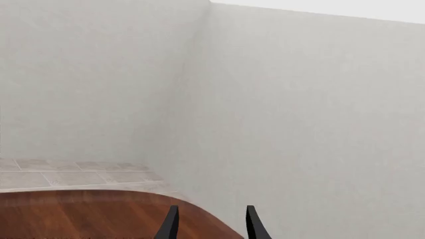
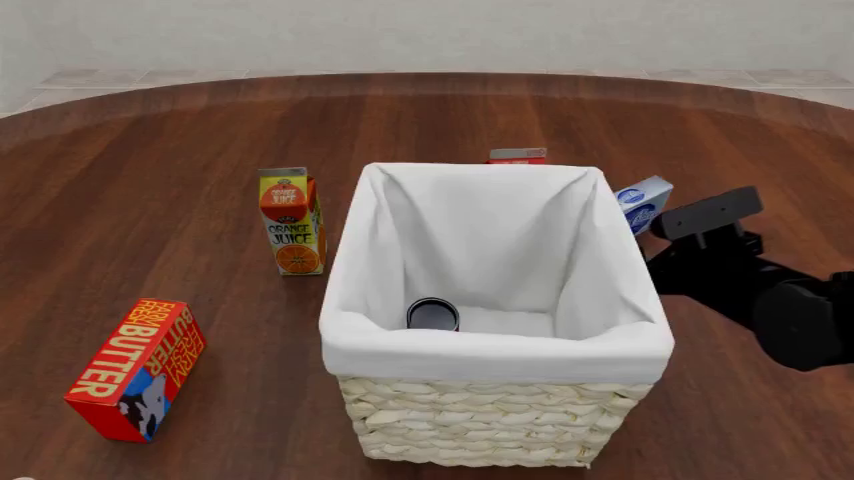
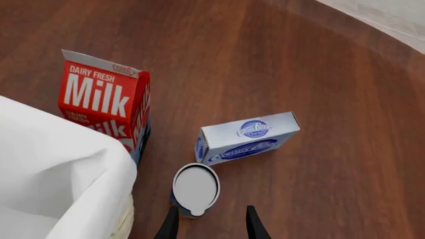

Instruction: Pick up the alphabet soup and the tomato sauce, and put them in the basket.

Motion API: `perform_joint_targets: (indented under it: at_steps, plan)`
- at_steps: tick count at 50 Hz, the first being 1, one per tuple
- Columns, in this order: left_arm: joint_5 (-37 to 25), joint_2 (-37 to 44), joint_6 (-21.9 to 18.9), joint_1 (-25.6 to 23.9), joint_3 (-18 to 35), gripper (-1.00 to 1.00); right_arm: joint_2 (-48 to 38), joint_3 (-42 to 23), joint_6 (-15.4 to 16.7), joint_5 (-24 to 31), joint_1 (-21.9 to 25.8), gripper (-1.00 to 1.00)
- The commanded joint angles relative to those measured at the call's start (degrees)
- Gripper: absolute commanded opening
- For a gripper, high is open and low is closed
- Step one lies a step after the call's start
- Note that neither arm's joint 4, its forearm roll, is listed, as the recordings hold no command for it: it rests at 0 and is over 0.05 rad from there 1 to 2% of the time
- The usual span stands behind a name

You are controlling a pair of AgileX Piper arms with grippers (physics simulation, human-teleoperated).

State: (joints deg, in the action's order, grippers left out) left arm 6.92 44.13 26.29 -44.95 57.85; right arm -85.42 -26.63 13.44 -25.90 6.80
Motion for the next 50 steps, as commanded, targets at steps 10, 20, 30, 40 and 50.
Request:
perform_joint_targets:
  at_steps: [10,20,30,40,50]
  plan:
    - [0.23,0.24,0.18,0.26,-0.27,1.0,-4.38,-0.62,-1.4,-2.1,0.75,1.0]
    - [0.13,0.12,0.2,0.47,-0.28,1.0,-5.96,-0.64,-1.54,-2.88,1.67,1.0]
    - [0.09,0.24,0.15,0.48,-0.06,1.0,-7.56,-1.21,-1.52,-3.31,1.8,1.0]
    - [0.19,0.5,0.2,0.45,-0.03,1.0,-9.22,-2.18,-1.18,-3.36,1.5,1.0]
    - [0.24,0.6,0.14,0.32,-0.02,1.0,-11.04,-2.71,-1.19,-4.0,1.42,1.0]
